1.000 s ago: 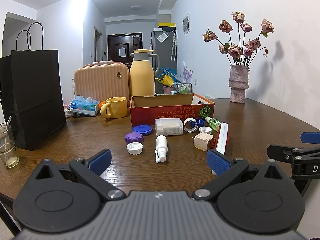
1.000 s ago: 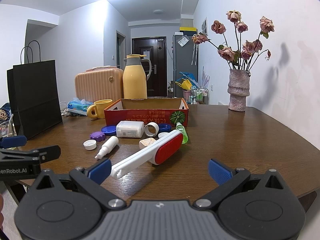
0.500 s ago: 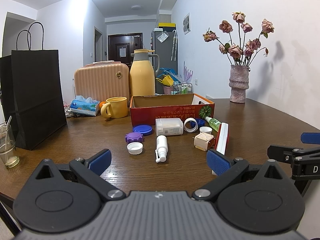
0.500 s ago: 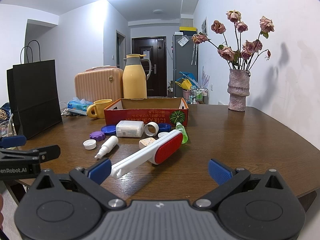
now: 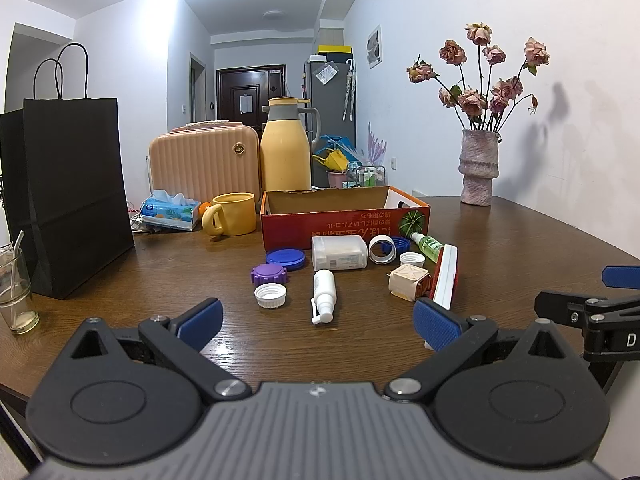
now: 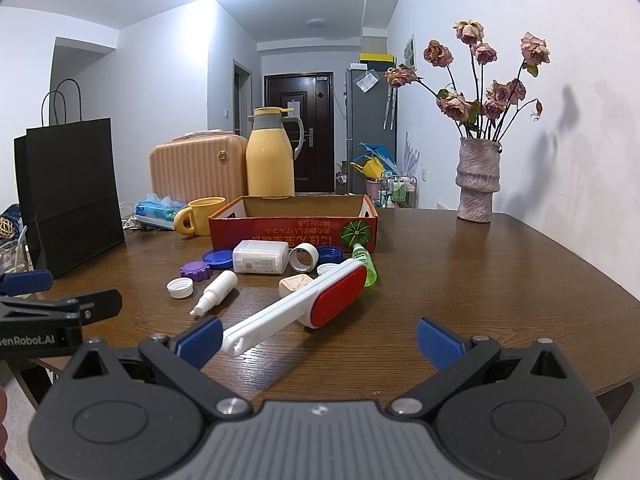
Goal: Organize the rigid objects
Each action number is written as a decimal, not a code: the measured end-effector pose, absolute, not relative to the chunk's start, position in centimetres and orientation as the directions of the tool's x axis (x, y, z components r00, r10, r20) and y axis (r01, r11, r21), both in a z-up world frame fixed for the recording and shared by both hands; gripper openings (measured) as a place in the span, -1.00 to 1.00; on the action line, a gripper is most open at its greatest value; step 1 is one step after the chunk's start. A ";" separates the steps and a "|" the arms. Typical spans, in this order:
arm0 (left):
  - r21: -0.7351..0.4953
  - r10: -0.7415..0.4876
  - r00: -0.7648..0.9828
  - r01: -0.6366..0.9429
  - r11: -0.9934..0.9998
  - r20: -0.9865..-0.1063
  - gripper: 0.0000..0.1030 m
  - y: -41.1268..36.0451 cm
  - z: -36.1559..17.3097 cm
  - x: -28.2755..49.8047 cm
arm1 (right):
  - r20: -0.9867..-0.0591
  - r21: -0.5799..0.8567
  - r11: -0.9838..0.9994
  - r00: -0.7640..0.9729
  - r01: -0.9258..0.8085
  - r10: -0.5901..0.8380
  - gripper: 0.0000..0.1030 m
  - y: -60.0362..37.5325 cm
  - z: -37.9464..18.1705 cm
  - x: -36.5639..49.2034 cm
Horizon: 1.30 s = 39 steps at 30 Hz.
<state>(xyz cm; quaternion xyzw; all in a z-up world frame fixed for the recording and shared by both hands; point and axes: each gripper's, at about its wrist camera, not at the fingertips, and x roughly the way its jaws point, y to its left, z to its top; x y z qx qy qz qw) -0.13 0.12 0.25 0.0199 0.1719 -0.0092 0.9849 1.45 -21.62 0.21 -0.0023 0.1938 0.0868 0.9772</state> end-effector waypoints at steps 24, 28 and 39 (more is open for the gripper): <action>0.024 0.010 0.922 -0.001 1.000 -0.386 1.00 1.0 -1.0 3.0 | -0.461 0.019 0.980 0.868 -0.200 0.186 1.00 -20.2 -0.8 4.8; 0.020 0.013 0.916 -0.006 1.000 -0.401 1.00 1.2 -1.3 4.1 | -0.476 0.021 0.978 0.859 -0.207 0.192 1.00 -19.9 -1.0 6.1; 0.020 0.023 0.900 -0.016 1.000 -0.435 1.00 2.1 -2.1 7.1 | -0.509 0.034 0.978 0.839 -0.204 0.192 1.00 -19.1 -1.6 9.9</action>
